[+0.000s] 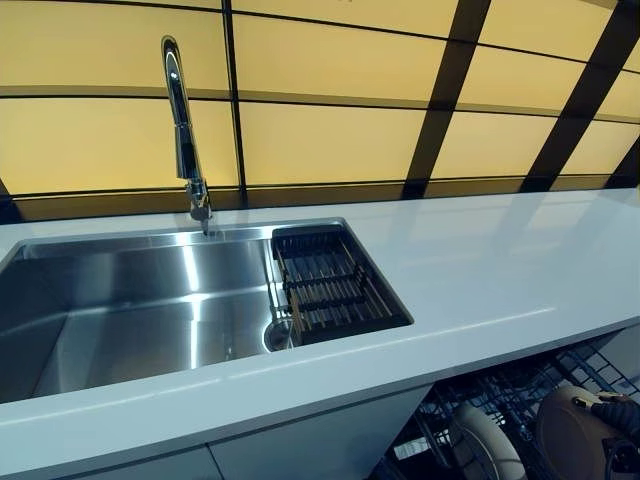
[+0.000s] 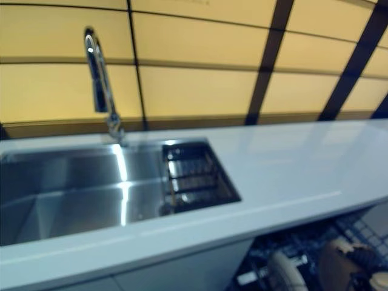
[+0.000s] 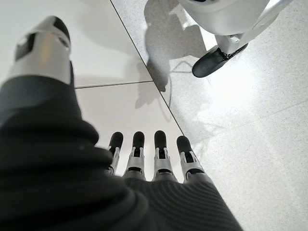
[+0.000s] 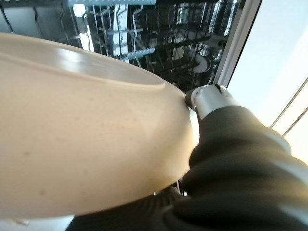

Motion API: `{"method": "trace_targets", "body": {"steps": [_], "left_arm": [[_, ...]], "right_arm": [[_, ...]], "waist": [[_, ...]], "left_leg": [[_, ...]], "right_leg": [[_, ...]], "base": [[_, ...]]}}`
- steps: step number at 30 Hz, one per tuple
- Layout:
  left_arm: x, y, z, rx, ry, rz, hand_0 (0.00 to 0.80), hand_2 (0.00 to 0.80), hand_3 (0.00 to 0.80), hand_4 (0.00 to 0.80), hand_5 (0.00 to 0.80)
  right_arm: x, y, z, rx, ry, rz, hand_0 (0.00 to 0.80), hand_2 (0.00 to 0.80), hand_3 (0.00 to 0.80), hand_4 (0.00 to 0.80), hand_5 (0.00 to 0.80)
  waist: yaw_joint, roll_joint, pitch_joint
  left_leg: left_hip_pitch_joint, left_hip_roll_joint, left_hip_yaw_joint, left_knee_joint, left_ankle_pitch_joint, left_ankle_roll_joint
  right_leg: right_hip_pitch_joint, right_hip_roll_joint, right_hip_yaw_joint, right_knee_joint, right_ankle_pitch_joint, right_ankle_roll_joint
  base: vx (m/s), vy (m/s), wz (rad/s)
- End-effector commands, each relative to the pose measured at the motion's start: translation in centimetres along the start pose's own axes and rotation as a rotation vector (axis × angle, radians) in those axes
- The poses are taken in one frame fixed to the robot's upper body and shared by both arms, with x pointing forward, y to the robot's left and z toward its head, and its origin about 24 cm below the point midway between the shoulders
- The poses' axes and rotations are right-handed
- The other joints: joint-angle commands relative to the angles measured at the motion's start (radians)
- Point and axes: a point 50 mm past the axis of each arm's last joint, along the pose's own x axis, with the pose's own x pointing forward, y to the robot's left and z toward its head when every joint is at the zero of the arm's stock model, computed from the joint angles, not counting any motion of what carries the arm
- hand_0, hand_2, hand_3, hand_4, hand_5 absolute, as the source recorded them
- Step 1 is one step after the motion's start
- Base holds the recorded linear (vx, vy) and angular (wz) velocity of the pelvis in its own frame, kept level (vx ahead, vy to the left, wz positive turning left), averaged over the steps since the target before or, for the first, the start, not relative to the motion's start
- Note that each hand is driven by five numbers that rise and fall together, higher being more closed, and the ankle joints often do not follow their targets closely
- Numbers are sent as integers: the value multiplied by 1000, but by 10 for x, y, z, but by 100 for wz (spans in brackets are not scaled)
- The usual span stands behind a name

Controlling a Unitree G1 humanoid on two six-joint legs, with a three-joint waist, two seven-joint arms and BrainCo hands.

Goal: Take plates into dishwasher

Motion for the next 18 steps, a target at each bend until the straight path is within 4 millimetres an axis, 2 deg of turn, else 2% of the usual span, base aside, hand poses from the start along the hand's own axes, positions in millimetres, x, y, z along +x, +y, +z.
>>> {"method": "trace_targets", "body": {"steps": [1, 9, 18], "left_arm": [[4, 14, 17, 15, -53, 33, 0, 0, 0, 0, 0], [4, 12, 18, 37, -57, 23, 0, 0, 0, 0, 0], [4, 12, 20, 73, -59, 8, 0, 0, 0, 0, 0]], "right_arm": [[-2, -33, 36, -46, -128, -130, 800, 800, 800, 800, 800], [1, -25, 31, -43, -117, -108, 800, 800, 800, 800, 800], [7, -12, 45, -102, -143, -87, 800, 800, 800, 800, 800]], "waist": [[22, 0, 15], [27, 3, 19], [45, 10, 24]], "left_leg": [[-25, 19, -66, 17, 22, 23], [-30, 17, -75, 17, 22, 24], [-33, 13, -83, 17, 20, 24]], "right_leg": [[40, 1, 17, 77, -50, 35], [41, 1, 23, 69, -52, 34], [42, -5, 11, 62, -49, 38]], "base": [[0, 0, 0], [0, 0, 0], [3, -3, 0]]}}
